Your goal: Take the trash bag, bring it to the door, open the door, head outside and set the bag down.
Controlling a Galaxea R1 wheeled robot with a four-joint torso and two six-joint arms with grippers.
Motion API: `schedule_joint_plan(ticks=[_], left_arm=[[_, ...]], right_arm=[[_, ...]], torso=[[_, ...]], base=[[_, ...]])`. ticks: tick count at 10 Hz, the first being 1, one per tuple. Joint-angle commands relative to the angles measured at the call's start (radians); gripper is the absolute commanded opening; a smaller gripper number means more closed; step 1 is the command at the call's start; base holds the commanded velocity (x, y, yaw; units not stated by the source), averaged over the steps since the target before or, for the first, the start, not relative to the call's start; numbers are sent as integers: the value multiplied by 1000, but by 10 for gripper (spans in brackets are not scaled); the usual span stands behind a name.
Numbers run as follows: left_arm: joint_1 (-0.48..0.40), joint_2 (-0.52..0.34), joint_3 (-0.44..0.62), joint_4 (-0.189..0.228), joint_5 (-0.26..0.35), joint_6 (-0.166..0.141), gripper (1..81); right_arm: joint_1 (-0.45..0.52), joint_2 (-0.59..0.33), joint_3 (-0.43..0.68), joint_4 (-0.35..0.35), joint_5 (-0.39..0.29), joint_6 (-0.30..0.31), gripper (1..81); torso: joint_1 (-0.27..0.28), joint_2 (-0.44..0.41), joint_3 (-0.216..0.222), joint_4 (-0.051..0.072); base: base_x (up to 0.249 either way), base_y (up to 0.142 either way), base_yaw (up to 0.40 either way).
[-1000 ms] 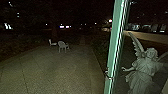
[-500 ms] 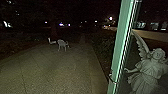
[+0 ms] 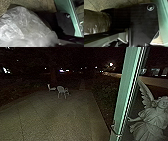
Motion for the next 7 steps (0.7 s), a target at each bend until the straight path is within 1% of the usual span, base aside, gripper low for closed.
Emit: schedule_joint_plan(ticks=[1, 7], left_arm=[[-64, -4, 3, 6, 41, 4, 10], [-64, -4, 3, 6, 41, 4, 10]], right_arm=[[64, 7, 6, 1, -55, -5, 811], [65, 4, 5, 0, -56, -4, 811]], torso=[[0, 0, 0, 0], [0, 0, 0, 0]], base=[[108, 0, 0], [108, 0, 0]])
